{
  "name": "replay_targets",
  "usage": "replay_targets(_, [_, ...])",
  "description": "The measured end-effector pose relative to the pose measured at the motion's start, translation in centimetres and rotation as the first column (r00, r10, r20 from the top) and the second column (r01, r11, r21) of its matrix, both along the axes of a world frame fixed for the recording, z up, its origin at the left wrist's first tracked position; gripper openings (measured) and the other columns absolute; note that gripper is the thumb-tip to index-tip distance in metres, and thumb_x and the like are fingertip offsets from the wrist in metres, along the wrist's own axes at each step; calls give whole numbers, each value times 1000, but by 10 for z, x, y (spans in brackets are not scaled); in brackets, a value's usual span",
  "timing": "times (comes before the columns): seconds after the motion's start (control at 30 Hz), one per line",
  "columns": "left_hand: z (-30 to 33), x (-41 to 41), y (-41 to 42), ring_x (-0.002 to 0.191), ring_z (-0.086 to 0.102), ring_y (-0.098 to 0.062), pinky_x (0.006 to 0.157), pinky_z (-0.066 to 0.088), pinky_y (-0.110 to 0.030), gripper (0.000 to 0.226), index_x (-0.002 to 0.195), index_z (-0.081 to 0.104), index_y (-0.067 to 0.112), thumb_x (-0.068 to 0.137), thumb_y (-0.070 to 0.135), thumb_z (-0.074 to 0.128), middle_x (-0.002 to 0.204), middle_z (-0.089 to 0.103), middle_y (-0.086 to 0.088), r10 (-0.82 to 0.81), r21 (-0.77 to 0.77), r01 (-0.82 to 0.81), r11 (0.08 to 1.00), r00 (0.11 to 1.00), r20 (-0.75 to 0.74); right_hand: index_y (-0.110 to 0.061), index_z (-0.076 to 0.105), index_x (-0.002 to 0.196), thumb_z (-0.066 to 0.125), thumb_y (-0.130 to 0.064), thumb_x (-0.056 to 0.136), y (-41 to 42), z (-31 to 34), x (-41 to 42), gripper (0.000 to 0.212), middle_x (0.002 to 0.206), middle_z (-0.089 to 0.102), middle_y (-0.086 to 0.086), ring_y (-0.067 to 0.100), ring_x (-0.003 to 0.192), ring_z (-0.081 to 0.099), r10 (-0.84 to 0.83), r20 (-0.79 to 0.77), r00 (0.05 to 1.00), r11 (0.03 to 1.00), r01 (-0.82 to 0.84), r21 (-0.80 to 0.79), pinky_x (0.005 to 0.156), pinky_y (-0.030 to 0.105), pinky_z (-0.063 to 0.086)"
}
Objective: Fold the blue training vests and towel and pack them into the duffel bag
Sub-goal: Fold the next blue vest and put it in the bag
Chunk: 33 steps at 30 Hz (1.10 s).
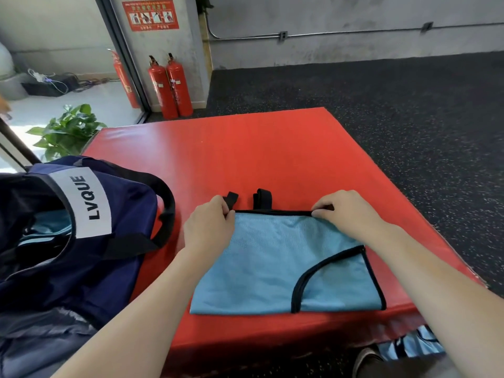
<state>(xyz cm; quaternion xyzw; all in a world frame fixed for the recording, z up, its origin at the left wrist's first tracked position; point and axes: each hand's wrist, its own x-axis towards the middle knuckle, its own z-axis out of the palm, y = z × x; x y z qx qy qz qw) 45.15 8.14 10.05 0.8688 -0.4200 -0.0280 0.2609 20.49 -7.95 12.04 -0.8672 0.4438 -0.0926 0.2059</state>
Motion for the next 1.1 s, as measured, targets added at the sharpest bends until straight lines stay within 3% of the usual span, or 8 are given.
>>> replay_targets(0.13, [-11, -5, -14, 96, 61, -23, 86, 49, -43, 25, 85, 63, 22, 93, 45, 58, 95, 62, 6, -183, -2, 183, 983, 983, -8, -39, 76, 74, 80, -44, 79, -3, 1, -12, 8, 76, 71, -15, 7, 80, 66, 19, -27, 999, 998, -18, 53, 77, 37, 56])
replay_targets(0.2, [-17, -13, -21, 116, 54, -18, 102, 39, -42, 39, 106, 65, 24, 93, 58, 53, 114, 60, 8, -239, 72, 237, 969, 970, 31, -37, 75, 70, 84, -47, 74, 0, 3, -15, 14, 71, 71, -16, 2, 74, 65, 54, -55, 997, 993, -48, 110, 73, 33, 56])
replay_targets(0.33, [-19, -37, -31, 144, 26, -25, 115, 18, -50, 68, 139, 49, 27, 91, 74, 40, 149, 39, -3, -259, 184, 250, 951, 965, 28, -33, 76, 68, 85, -53, 69, 20, 2, -15, 22, 65, 69, -19, -2, 64, 62, 181, -100, 978, 972, -163, 168, 62, 24, 49])
replay_targets(0.47, [-22, -64, -47, 151, 7, -30, 119, 10, -55, 72, 154, 29, 34, 94, 73, 34, 163, 17, -10, -339, 281, 307, 909, 938, 72, -31, 74, 70, 81, -60, 69, 42, -5, -19, 30, 65, 68, -20, 0, 64, 61, 228, -82, 970, 959, -209, 189, 63, 27, 51])
replay_targets(0.67, [-23, -83, -45, 150, 9, -28, 119, 11, -51, 59, 155, 28, 37, 101, 60, 35, 161, 22, -8, -411, 234, 387, 892, 910, 60, -30, 72, 76, 72, -62, 78, 54, 1, -36, 32, 68, 68, -14, 1, 65, 60, 253, -103, 962, 964, -241, 116, 67, 34, 53])
replay_targets(0.87, [-11, -77, 1, 151, 11, -24, 119, 10, -47, 49, 148, 43, 34, 102, 51, 44, 160, 29, -4, -450, 167, 433, 886, 889, 81, -32, 71, 94, 72, -41, 86, 68, 0, -52, 12, 88, 66, -18, -1, 82, 57, 301, -23, 953, 953, -301, -8, 80, 36, 53])
replay_targets(1.0, [-8, -74, 49, 143, 27, -18, 116, 26, -43, 43, 140, 54, 32, 100, 49, 49, 148, 44, 3, -486, 102, 477, 873, 870, 84, -34, 68, 96, 57, -62, 85, 85, -1, -55, 32, 94, 63, -18, 2, 92, 58, 352, 63, 934, 935, -349, -58, 85, 34, 50])
replay_targets(1.1, [-13, -72, 87, 129, 43, -19, 107, 42, -43, 50, 132, 63, 29, 96, 58, 42, 131, 55, 6, -533, 98, 524, 846, 835, 134, -36, 67, 106, 62, -66, 85, 102, -4, -58, 37, 111, 59, -23, -1, 112, 50, 392, 84, 916, 920, -389, -49, 100, 27, 42])
